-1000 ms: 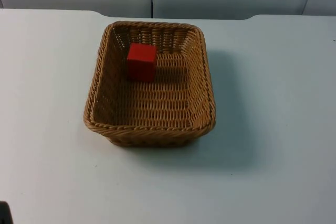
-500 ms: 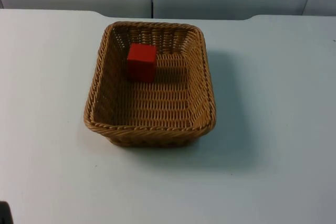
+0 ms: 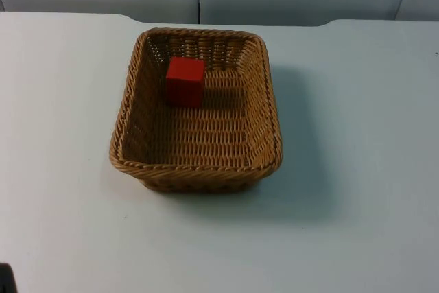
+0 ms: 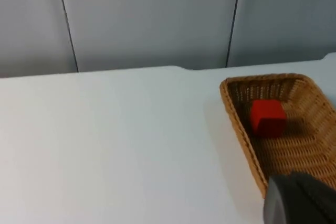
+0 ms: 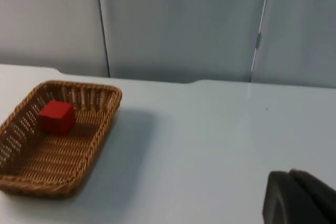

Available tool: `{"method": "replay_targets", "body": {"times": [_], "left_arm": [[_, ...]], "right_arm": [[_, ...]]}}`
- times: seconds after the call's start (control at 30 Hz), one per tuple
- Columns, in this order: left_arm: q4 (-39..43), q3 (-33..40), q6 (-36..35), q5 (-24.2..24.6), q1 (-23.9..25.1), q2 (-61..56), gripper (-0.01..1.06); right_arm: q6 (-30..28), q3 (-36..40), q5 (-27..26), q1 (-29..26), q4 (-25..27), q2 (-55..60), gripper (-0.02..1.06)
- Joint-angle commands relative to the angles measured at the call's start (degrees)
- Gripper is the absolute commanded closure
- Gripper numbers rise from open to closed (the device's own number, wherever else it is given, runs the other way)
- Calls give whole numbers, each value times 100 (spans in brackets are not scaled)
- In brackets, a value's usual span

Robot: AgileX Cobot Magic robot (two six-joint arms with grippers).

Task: Pick up the basket with the left hand and place the cube into the basket with the right hand.

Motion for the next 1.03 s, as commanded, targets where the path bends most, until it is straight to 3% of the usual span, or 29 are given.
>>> {"method": "replay_targets", "body": {"times": [0.0, 0.2, 0.67, 1.0], "left_arm": [[29, 31, -84, 50, -115, -273, 105], [485, 117, -297, 597, -555, -571, 105], [948, 717, -541, 668, -1065, -571, 105], [948, 717, -541, 668, -1139, -571, 105]], "right_arm": [[-72, 70, 148, 22, -90, -12, 105], [-292, 474, 79, 110, -99, -12, 105], [-478, 1203, -34, 184, -66, -12, 105], [-240, 1203, -72, 184, 91, -12, 105]]}}
